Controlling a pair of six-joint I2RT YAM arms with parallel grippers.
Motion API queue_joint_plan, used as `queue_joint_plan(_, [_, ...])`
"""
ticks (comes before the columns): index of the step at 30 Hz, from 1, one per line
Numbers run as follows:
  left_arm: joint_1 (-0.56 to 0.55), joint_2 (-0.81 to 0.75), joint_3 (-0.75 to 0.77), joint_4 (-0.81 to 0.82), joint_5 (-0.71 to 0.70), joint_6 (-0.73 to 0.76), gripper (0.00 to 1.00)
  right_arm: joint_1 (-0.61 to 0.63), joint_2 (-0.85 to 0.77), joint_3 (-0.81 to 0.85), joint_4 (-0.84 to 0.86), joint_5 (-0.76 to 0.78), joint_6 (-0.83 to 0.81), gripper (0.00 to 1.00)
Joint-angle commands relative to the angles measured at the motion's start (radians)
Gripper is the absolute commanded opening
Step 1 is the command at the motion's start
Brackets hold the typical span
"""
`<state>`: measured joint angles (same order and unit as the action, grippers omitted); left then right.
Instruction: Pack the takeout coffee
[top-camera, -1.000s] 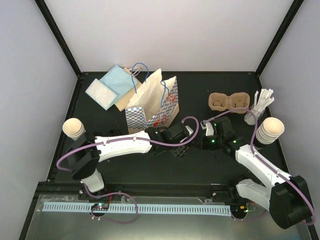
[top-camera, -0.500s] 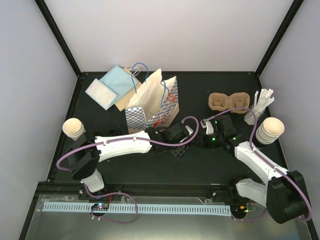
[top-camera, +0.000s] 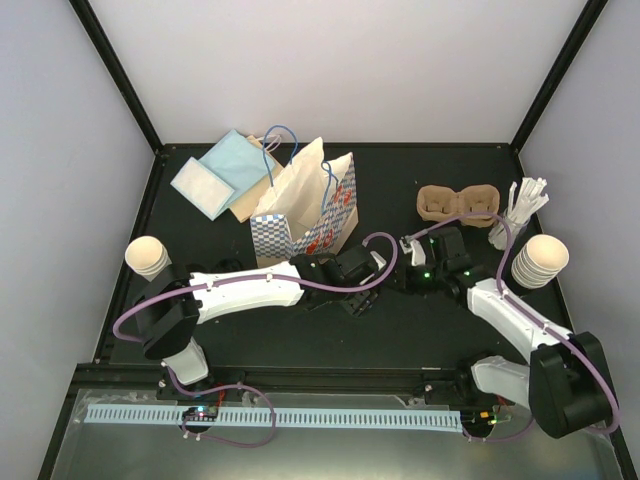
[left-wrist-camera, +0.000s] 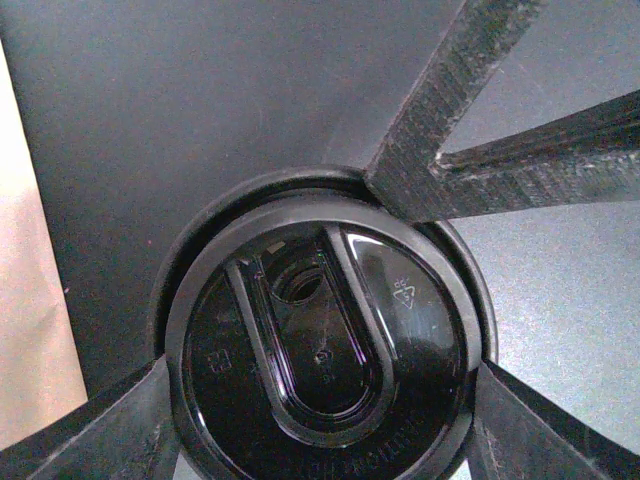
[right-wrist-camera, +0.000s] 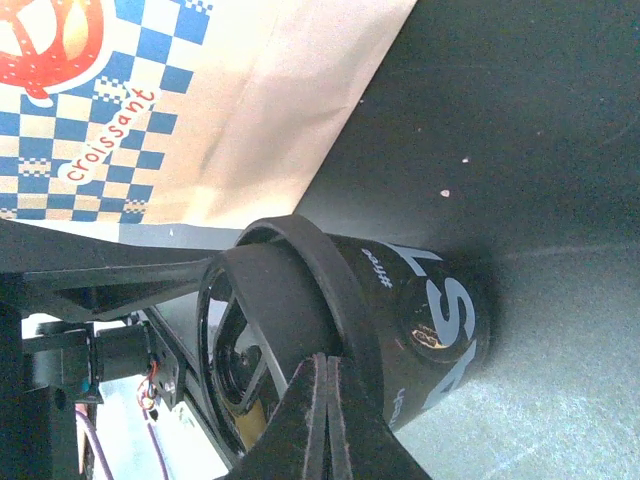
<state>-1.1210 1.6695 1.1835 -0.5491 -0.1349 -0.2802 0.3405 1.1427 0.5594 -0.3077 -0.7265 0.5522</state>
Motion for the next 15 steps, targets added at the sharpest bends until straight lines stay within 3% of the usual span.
queue_joint_plan(1, [-0.022, 0.096, -0.051, -0.123, 0.141, 0.022, 0.67, 0.01, 0.046, 0.006, 0.039, -0.041, -0.024, 0.01])
queue_joint_plan(8, [-0.023, 0.107, -0.043, -0.124, 0.142, 0.026, 0.67, 0.01, 0.068, 0.029, 0.038, -0.061, -0.06, 0.01])
queue_joint_plan(15, [-0.023, 0.114, -0.035, -0.139, 0.127, 0.028, 0.67, 0.002, -0.013, 0.073, -0.029, 0.037, -0.09, 0.01])
